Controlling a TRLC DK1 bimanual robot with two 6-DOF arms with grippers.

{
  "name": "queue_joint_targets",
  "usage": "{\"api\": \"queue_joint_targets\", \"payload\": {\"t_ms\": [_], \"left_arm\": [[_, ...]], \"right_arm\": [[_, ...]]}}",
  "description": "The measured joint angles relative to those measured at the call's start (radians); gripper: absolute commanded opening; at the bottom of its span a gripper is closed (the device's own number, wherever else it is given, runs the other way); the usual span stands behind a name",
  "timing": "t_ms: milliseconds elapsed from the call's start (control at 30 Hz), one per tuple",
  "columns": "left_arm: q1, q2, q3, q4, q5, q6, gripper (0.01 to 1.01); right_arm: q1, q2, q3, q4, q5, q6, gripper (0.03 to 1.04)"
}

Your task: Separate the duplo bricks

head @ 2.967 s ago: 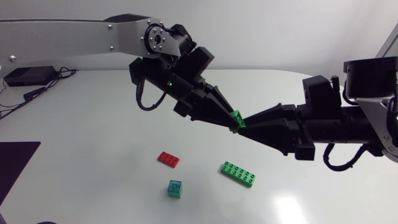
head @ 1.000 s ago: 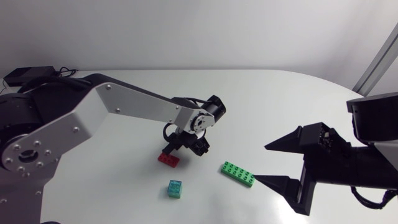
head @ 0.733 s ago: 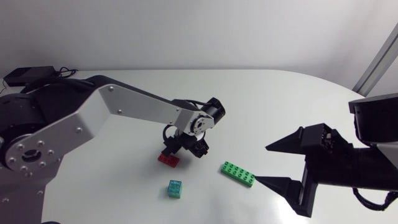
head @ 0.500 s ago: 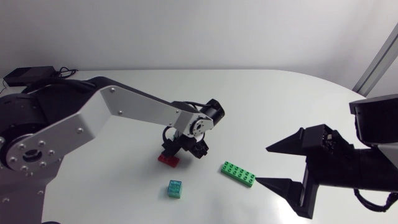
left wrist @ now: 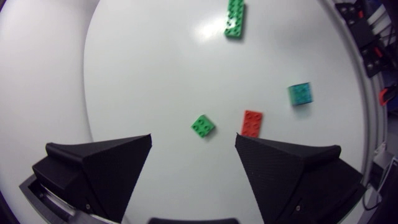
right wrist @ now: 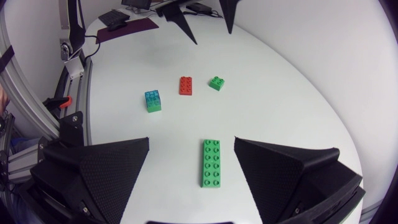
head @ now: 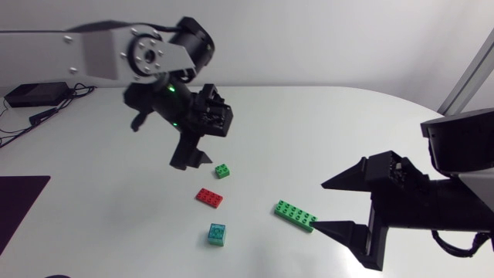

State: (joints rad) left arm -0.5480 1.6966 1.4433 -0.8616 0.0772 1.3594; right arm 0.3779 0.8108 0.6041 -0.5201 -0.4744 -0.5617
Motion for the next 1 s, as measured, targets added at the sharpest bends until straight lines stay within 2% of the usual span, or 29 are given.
{"api": "queue_joint_targets", "payload": {"t_ms": [133, 233, 367, 467, 600, 800, 1000], "left_arm": [[0.031, -0.096, -0.053, -0.098, 0.171, -0.037, 0.923], [0.029, -0.112, -0.148, -0.122, 0.242, -0.045, 0.908], [0.000, -0.111, -0.304, -0.064, 0.257, -0.066, 0.866], [-0.027, -0.099, -0.368, -0.004, 0.257, -0.095, 0.866], [-0.052, -0.074, -0.396, 0.077, 0.257, -0.134, 0.834], [-0.063, -0.039, -0.416, 0.152, 0.260, -0.206, 0.721], [-0.063, -0.017, -0.486, 0.172, 0.260, -0.230, 0.716]], "right_arm": [[0.032, 0.020, 0.000, 0.014, 0.005, 0.021, 0.98], [0.053, 0.026, 0.000, 0.026, 0.015, 0.031, 0.98], [0.076, 0.029, 0.000, 0.029, 0.037, 0.049, 0.98], [0.088, 0.030, 0.000, 0.029, 0.042, 0.053, 0.98], [0.106, 0.035, 0.000, 0.030, 0.061, 0.069, 0.98], [0.116, 0.045, 0.000, 0.033, 0.071, 0.080, 0.98], [0.116, 0.058, 0.000, 0.050, 0.077, 0.085, 0.98]]}}
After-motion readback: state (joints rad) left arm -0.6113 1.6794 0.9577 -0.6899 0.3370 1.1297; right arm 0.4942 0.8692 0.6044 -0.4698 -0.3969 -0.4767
